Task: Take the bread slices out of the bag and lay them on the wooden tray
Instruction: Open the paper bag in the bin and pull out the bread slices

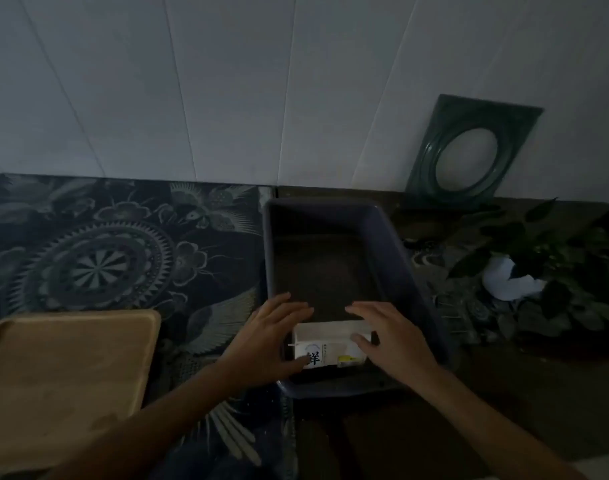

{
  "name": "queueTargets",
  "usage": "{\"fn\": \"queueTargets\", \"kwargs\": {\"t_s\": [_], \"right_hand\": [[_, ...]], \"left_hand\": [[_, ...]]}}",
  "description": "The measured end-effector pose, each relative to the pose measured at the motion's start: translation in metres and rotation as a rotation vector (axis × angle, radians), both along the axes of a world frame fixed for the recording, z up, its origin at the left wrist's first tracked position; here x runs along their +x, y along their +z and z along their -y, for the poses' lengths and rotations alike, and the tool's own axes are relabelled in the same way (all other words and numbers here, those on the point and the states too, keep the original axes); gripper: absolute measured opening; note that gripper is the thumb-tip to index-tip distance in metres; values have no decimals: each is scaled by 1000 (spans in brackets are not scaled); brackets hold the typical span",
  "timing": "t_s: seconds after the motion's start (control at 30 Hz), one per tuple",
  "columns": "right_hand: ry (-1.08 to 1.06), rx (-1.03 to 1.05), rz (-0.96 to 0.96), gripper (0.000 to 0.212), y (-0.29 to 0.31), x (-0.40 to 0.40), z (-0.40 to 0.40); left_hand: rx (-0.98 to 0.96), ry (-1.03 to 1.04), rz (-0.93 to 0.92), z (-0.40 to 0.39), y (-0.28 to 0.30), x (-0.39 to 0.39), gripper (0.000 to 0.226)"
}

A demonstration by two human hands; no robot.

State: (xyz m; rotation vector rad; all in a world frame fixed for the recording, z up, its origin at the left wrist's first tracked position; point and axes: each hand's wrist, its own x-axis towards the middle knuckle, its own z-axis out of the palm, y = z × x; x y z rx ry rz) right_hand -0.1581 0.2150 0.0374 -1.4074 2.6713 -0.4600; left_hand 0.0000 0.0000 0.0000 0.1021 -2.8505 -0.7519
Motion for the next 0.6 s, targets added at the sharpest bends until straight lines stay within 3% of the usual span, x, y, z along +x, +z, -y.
{"fn": "queueTargets", "kwargs": {"t_s": [0.17,0.33,0.6], "right_hand": [[-2,-23,-2,26,-4,-3,0],[-19,-52,10,26,-9,-4,-5],[-1,-135,43,20,-13,-13,-8]], "left_hand": [[98,6,9,-2,-14,-6,58],[168,34,-69,-5,-19,-6,34],[215,46,-121,-5,-11,-8,23]]}}
